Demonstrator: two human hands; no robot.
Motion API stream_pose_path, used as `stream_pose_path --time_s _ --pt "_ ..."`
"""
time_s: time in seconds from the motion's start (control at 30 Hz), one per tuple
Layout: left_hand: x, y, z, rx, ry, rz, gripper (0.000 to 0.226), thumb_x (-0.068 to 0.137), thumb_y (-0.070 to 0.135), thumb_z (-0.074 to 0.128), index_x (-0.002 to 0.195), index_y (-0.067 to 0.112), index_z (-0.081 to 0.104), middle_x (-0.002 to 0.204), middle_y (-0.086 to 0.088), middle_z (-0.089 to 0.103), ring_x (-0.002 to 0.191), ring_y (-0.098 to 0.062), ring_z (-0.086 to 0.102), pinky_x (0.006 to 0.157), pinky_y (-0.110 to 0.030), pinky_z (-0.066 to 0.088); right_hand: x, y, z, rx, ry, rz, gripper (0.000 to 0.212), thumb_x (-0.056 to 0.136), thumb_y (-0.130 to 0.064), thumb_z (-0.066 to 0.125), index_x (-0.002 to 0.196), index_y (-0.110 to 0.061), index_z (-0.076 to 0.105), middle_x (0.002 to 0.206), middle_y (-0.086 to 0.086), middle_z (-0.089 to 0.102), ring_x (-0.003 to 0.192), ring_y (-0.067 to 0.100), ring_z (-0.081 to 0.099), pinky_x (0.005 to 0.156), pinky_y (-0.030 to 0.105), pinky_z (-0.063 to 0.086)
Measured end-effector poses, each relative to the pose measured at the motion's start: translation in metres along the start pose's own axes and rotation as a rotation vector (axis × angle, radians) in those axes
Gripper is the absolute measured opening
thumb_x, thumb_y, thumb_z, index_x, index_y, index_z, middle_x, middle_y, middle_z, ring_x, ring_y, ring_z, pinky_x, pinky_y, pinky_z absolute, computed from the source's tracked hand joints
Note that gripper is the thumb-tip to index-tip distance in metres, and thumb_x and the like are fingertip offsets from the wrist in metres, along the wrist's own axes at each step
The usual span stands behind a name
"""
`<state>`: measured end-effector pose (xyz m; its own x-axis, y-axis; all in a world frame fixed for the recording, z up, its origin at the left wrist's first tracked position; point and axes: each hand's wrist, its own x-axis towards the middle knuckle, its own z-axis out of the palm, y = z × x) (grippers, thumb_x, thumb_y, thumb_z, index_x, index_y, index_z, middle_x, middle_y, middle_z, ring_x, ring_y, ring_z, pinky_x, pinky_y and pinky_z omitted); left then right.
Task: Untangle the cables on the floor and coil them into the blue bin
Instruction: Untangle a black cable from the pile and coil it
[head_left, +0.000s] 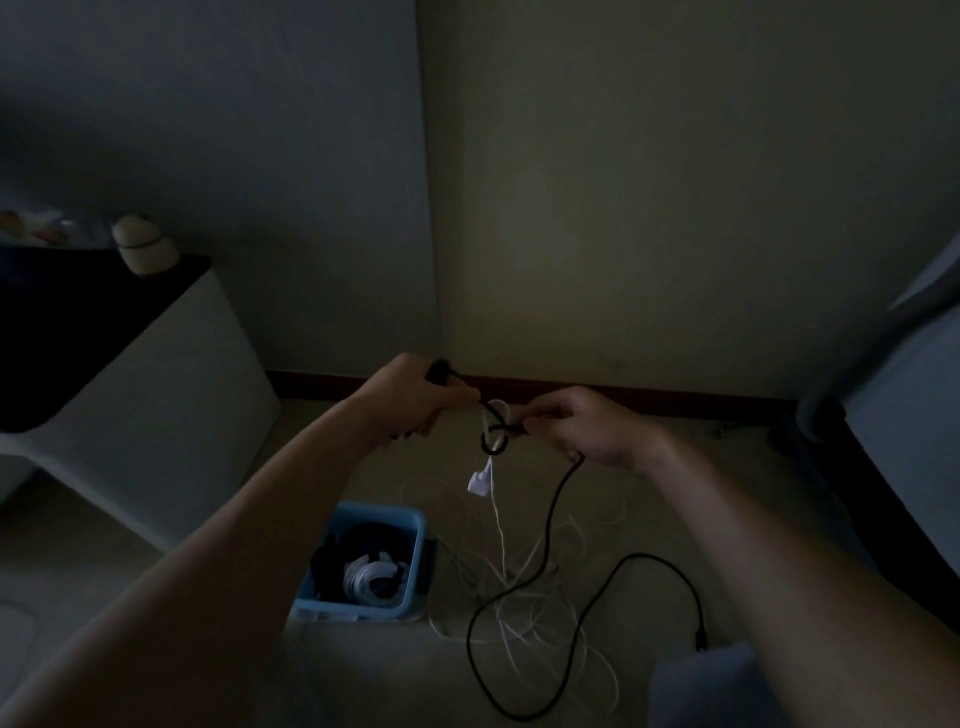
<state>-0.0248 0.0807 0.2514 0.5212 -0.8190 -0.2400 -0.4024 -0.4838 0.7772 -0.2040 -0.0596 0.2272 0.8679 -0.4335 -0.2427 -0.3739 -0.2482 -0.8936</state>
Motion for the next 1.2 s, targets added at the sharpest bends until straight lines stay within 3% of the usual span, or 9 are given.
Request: stream_pose_path --time_s 0.17,0.3,0.43,0.6,0.73,0.9,1.03,1.2 --pt "-0.006 0.006 0.007 0.027 -0.178 -0.024 0.029 0.098 0.027 0.06 0.085 0.005 0.075 0.051 -0.006 0.049 0.038 -0.012 0.042 0.042 -0.023 0.036 -0.002 -0.003 -0.001 -0.009 -0.086 -0.08 0.02 0.1 -0.006 0.053 0.105 -0.015 0.07 0.047 -0.013 0.048 0.046 0.004 0.035 0.048 0.02 0.027" --pt "-0.004 0.006 0.012 -0.042 -0.14 -0.03 0.029 0.097 0.022 0.06 0.081 0.003 0.074 0.048 -0.007 0.047 0.038 -0.015 0.042 0.044 -0.023 0.037 -0.001 -0.005 0.001 0.072 -0.014 -0.082 0.005 0.1 -0.008 0.055 0.102 -0.01 0.058 0.058 -0.004 0.058 0.05 0.008 0.048 0.048 0.021 0.04" --pt "-0.006 0.005 0.011 -0.092 -0.126 -0.005 0.027 0.098 0.023 0.06 0.089 0.001 0.073 0.052 -0.005 0.047 0.041 -0.014 0.042 0.045 -0.022 0.038 0.0 -0.001 -0.002 0.051 0.013 -0.035 0.026 0.096 -0.008 0.06 0.119 -0.02 0.06 0.068 -0.001 0.067 0.044 0.006 0.045 0.042 0.019 0.035" --pt "-0.011 0.011 0.017 -0.038 -0.138 0.08 0.024 0.096 0.027 0.063 0.082 0.01 0.072 0.052 0.0 0.053 0.044 -0.012 0.046 0.045 -0.02 0.039 0.001 -0.004 -0.002 -0.069 0.099 -0.084 0.007 0.095 -0.019 0.065 0.093 -0.024 0.069 0.06 -0.008 0.066 0.04 -0.002 0.048 0.04 0.011 0.032" --pt "-0.012 0.014 0.02 -0.014 -0.097 0.141 0.016 0.095 0.021 0.064 0.084 0.012 0.071 0.047 0.011 0.058 0.046 -0.009 0.047 0.044 -0.016 0.039 -0.002 -0.008 -0.004 -0.122 0.056 -0.038 0.013 0.094 -0.029 0.066 0.089 -0.018 0.071 0.067 -0.006 0.068 0.042 0.0 0.047 0.041 0.015 0.033" --pt "-0.007 0.01 0.019 -0.004 -0.05 0.114 0.018 0.091 0.024 0.07 0.09 0.006 0.072 0.061 -0.007 0.057 0.046 -0.01 0.048 0.046 -0.019 0.039 0.0 -0.007 -0.002 -0.119 0.065 0.056 0.021 0.099 -0.029 0.058 0.087 -0.014 0.068 0.071 0.0 0.073 0.044 0.011 0.048 0.045 0.024 0.038" --pt "-0.005 0.008 0.013 -0.041 -0.088 0.067 0.019 0.092 0.027 0.068 0.086 0.009 0.074 0.058 -0.005 0.054 0.049 -0.013 0.048 0.048 -0.021 0.039 0.002 -0.005 -0.002 -0.009 0.136 0.161 0.037 0.102 -0.027 0.044 0.099 -0.002 0.07 0.071 0.007 0.072 0.048 0.017 0.055 0.047 0.025 0.043" --pt "-0.005 0.007 0.012 -0.114 -0.136 0.087 0.022 0.091 0.026 0.069 0.087 0.005 0.074 0.06 -0.01 0.054 0.053 -0.021 0.048 0.05 -0.028 0.038 0.001 -0.003 0.003 0.052 0.206 0.195 0.026 0.105 -0.027 0.041 0.101 -0.015 0.063 0.074 0.006 0.071 0.051 0.017 0.06 0.045 0.024 0.042"
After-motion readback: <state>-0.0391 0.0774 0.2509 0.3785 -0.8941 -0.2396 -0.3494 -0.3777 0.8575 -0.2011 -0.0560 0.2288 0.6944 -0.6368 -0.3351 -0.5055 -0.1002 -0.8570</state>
